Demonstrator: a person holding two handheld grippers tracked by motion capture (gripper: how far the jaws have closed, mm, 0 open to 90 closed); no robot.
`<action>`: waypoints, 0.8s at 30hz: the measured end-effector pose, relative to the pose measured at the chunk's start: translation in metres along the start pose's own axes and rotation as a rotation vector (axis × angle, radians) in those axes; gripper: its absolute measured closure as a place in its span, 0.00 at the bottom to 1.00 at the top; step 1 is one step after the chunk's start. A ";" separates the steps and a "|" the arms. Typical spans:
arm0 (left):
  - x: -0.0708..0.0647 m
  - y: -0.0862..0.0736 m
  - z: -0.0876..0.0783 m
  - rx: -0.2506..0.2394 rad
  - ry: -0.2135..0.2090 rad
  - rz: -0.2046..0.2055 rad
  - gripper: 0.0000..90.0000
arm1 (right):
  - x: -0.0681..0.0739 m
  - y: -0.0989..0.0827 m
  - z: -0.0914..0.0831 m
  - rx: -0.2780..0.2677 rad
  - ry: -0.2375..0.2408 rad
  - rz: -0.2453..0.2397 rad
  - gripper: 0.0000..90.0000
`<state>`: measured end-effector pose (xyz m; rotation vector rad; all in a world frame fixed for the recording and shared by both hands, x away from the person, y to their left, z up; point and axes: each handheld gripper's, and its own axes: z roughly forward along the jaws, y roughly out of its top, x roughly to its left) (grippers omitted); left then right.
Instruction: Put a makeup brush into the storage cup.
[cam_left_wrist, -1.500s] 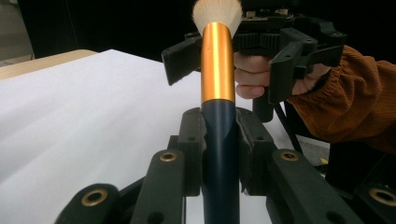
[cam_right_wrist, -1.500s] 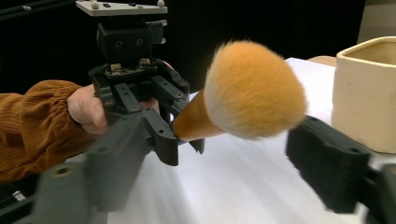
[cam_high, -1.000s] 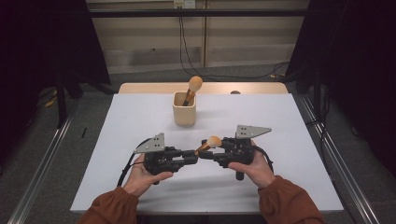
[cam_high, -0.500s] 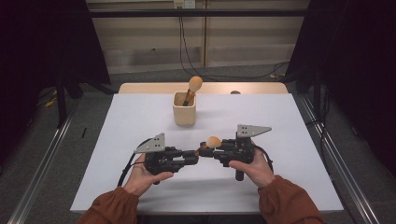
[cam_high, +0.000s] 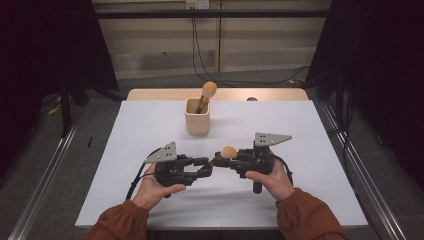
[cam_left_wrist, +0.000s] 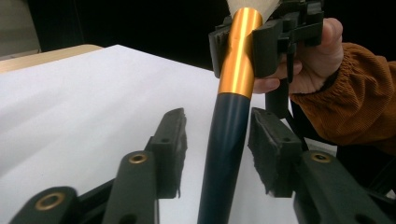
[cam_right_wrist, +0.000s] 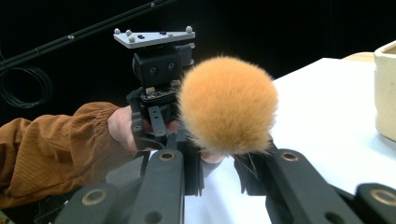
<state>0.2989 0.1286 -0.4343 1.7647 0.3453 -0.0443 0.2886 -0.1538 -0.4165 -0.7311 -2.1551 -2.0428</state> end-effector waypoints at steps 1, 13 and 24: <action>0.000 0.000 0.000 0.001 0.001 0.000 0.61 | 0.000 0.000 -0.001 0.004 -0.006 0.002 0.82; 0.002 0.002 -0.006 0.003 0.060 -0.031 0.37 | -0.002 0.002 -0.005 0.024 -0.032 -0.009 0.82; 0.004 0.004 -0.011 0.040 0.114 -0.033 0.17 | -0.004 0.007 -0.012 0.099 -0.055 0.012 0.82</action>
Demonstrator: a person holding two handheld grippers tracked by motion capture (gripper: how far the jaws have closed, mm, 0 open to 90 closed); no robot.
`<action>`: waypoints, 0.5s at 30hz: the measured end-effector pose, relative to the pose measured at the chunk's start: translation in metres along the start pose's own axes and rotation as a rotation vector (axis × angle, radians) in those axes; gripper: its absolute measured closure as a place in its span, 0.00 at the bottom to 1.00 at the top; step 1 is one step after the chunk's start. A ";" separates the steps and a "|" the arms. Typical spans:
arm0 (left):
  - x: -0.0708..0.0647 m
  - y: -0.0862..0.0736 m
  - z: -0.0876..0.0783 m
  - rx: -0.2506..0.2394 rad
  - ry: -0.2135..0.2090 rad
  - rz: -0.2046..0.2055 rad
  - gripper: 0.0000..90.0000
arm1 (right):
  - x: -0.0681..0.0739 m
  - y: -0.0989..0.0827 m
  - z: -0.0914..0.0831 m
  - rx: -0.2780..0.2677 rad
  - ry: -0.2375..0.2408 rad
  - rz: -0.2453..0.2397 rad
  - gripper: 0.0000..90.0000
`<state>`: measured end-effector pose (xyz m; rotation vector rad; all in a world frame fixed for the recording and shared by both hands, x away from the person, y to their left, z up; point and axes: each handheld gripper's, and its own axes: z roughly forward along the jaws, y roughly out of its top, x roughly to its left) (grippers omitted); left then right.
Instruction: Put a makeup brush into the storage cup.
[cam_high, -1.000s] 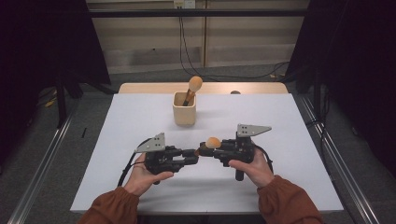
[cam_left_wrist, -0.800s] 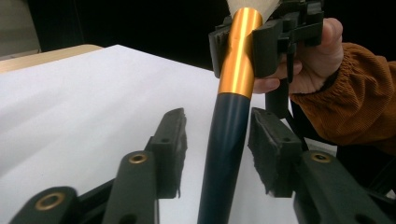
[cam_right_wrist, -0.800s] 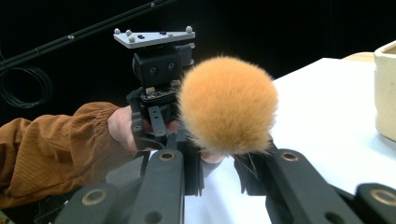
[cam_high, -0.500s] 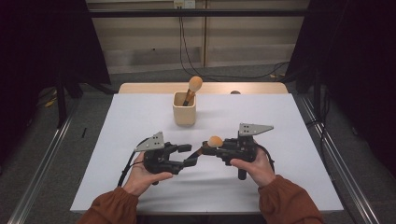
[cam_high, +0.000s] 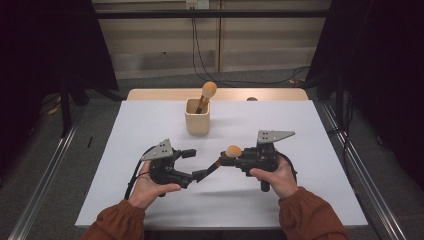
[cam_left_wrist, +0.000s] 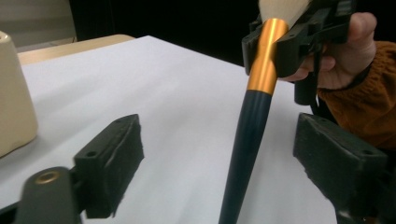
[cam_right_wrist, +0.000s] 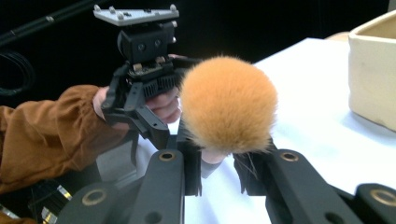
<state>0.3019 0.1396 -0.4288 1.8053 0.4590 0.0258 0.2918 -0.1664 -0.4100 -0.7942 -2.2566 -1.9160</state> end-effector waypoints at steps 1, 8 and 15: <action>0.000 0.000 0.000 0.003 0.003 -0.001 0.15 | 0.000 0.001 0.000 0.003 0.000 0.002 0.82; -0.002 0.001 0.000 0.032 0.028 0.010 0.05 | 0.002 0.011 -0.005 0.039 0.002 -0.011 0.82; -0.001 0.001 0.000 0.067 0.029 -0.009 0.02 | 0.003 0.023 -0.007 0.104 -0.003 -0.031 0.82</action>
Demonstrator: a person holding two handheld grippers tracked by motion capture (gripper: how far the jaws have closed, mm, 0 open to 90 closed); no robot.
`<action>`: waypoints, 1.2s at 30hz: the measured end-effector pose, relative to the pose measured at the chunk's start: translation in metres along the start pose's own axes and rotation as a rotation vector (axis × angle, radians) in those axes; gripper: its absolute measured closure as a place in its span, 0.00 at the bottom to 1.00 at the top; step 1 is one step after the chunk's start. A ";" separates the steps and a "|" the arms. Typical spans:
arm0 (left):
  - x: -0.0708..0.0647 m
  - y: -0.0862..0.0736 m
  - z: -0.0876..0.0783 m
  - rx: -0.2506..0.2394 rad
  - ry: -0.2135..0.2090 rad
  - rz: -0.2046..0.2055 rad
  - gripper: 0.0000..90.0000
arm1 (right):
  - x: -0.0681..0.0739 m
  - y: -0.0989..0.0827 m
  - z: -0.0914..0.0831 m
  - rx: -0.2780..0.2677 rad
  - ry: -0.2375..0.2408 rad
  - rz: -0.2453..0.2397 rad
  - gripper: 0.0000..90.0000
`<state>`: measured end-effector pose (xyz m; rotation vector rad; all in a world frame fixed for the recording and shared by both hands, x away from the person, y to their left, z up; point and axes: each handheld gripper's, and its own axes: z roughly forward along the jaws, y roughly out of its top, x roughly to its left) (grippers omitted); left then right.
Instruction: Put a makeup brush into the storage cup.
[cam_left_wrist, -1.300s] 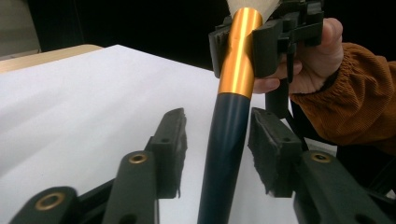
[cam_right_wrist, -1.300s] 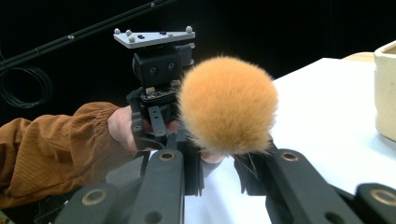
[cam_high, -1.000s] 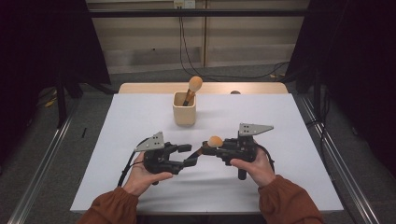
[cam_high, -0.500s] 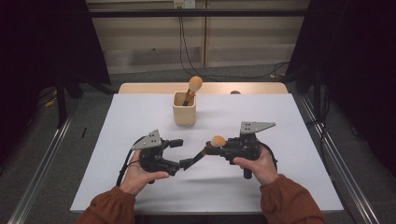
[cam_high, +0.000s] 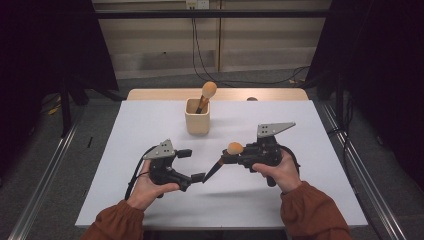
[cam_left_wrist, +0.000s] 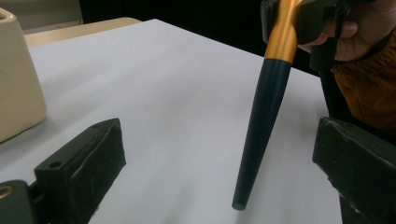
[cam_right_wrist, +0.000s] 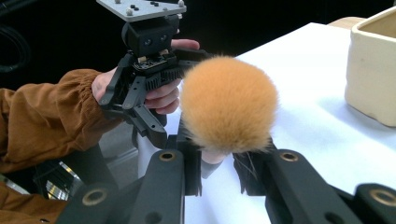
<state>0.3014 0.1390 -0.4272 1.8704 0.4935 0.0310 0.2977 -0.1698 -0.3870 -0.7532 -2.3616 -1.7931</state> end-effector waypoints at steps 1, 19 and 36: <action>0.000 0.000 0.000 -0.004 -0.011 -0.005 0.02 | 0.000 0.002 -0.001 0.004 -0.002 -0.004 0.82; -0.004 0.010 0.012 0.022 -0.054 0.015 0.03 | -0.007 0.026 0.004 0.166 -0.021 -0.003 0.82; -0.009 0.016 0.030 0.045 -0.107 0.033 0.03 | -0.008 0.040 0.015 0.317 -0.026 -0.021 0.82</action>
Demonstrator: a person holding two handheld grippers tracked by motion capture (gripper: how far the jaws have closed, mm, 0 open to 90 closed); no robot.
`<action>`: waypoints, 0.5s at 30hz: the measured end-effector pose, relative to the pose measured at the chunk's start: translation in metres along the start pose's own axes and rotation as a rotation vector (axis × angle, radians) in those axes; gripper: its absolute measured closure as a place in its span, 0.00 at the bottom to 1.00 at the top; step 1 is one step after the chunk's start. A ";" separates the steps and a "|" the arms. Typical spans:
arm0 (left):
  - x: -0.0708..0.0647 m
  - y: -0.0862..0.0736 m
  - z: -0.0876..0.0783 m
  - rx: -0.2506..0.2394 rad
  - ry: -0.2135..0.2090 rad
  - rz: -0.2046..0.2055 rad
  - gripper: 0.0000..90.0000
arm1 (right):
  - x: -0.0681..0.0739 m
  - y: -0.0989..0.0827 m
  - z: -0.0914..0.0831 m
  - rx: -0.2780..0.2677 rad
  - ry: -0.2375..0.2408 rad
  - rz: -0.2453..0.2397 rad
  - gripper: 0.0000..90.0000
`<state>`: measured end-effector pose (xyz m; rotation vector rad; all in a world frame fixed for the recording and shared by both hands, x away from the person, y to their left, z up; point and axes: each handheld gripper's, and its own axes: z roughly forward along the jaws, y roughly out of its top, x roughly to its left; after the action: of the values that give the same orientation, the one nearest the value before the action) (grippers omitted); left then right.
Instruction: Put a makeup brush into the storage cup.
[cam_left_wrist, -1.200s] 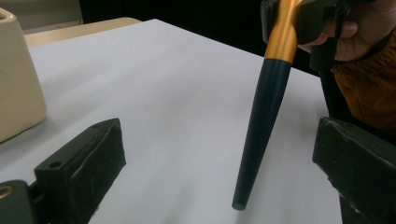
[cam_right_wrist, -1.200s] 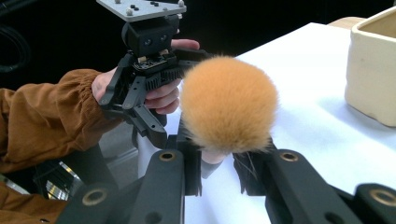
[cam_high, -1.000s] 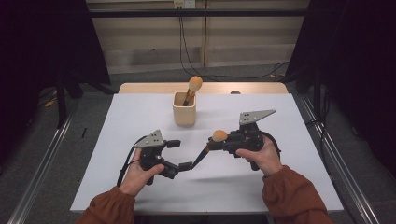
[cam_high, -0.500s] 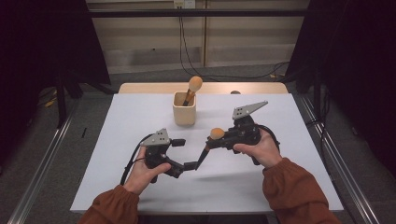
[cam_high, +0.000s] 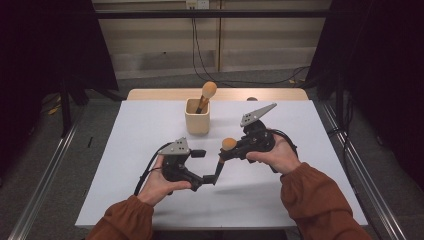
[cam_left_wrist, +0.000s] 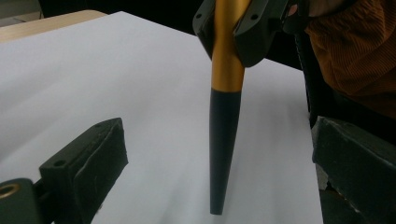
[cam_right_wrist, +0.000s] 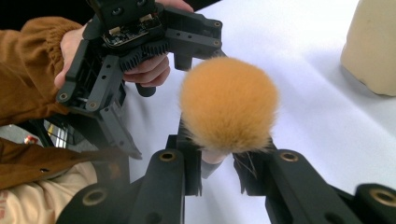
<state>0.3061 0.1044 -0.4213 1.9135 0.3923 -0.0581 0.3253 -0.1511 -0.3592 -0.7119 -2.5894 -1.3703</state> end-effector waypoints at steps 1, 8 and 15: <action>-0.001 0.001 0.002 0.004 -0.003 0.004 0.03 | 0.000 0.001 0.001 0.008 0.000 -0.003 0.82; -0.003 0.003 0.012 0.039 -0.010 0.014 0.05 | 0.002 0.004 0.003 0.046 -0.010 -0.016 0.82; -0.002 0.005 0.018 0.041 0.000 0.016 0.22 | 0.004 0.007 0.004 0.060 -0.008 -0.021 0.82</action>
<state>0.3085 0.0858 -0.4230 1.9572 0.3785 -0.0562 0.3253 -0.1432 -0.3555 -0.6845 -2.6398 -1.2918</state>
